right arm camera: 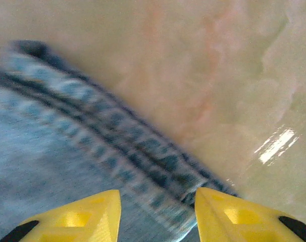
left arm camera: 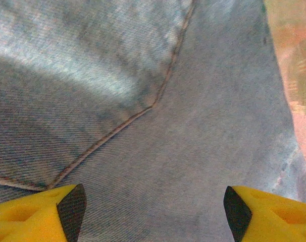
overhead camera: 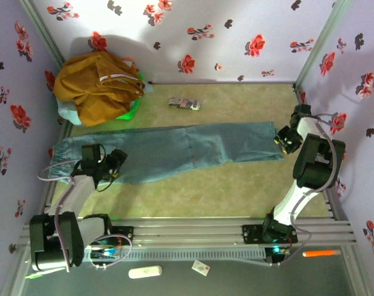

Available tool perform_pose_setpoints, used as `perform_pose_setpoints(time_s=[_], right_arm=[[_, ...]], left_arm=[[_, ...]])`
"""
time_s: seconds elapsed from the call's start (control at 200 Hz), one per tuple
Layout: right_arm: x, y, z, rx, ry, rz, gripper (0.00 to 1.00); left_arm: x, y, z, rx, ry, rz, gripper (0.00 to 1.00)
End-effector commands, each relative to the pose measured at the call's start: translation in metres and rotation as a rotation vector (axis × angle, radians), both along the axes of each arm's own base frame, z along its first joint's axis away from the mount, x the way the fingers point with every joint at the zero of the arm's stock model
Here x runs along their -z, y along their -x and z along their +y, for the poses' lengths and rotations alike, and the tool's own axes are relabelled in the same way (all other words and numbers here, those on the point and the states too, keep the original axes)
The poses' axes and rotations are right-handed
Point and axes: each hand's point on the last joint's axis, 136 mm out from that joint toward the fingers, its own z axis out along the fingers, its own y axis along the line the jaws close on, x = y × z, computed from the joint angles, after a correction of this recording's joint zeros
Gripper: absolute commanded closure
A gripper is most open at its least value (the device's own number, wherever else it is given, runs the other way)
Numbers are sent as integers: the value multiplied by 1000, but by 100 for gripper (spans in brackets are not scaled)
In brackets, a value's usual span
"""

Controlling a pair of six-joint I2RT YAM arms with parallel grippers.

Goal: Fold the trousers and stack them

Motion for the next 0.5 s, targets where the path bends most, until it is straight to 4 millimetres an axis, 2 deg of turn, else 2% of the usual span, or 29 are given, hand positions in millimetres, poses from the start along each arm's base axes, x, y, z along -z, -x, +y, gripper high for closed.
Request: perform_pose_setpoints(time_s=[0.0,0.05,0.115,0.205,0.44,0.495], right_arm=[[21,11,3,-2,-44,57,69],[22,12,0,10,-29,52,75],[17,12,-4,24,-17,33,91],[6,12,-10,31,15,9,100],[-14,10,-11,43,25,-31,100],[-12,14,-7,49,6,-26,75]], left_arm=[[-1,0,-5,23,15,-28,23],[1,1,-6,26,17,-24,23],[0,0,-6,32,16,-28,23],[-1,0,-6,36,11,-35,23],[-4,-5,-5,36,6,-44,23],[-4,-5,-5,37,7,-45,23]])
